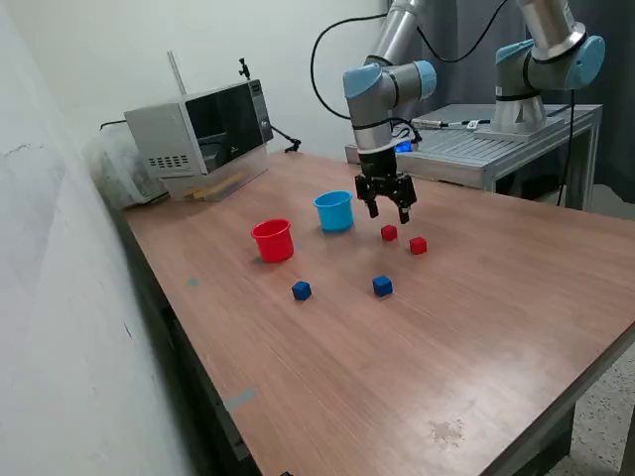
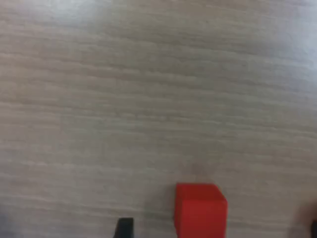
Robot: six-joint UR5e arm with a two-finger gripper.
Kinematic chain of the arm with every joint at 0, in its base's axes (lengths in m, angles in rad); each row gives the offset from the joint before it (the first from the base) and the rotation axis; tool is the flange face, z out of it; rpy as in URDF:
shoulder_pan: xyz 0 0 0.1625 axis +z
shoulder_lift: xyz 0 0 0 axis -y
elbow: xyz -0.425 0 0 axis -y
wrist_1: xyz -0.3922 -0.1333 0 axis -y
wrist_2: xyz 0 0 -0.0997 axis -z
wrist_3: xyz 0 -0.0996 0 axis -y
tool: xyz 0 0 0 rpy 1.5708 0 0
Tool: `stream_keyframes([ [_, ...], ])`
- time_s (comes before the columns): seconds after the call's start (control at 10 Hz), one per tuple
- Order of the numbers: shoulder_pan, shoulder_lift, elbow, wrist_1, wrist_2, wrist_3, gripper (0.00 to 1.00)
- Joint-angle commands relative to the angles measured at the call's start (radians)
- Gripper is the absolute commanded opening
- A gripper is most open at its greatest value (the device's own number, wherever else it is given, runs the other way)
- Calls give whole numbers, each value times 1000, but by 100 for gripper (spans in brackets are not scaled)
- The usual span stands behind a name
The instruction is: Place red objects in the red bin, and blue objects in the blue bin.
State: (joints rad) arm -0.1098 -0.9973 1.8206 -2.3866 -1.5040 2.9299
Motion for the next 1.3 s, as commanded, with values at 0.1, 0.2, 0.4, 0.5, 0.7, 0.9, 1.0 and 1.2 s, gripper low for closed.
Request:
stream_keyframes([
  [0.1, 1, 38, -1, -13, -28, 2, 100],
  [0.2, 1, 48, -3, -13, -28, 2, 100],
  [0.4, 1, 48, -1, -13, -48, 2, 0],
  [0.5, 1, 48, -1, -16, -50, 2, 0],
  [0.7, 2, 48, -1, -16, -50, 0, 0],
  [0.9, 2, -10, -1, -17, -73, 0, 0],
  [1.0, 4, -65, -3, -13, -71, 0, 0],
  [1.2, 4, -125, -79, 85, -68, 0, 0],
])
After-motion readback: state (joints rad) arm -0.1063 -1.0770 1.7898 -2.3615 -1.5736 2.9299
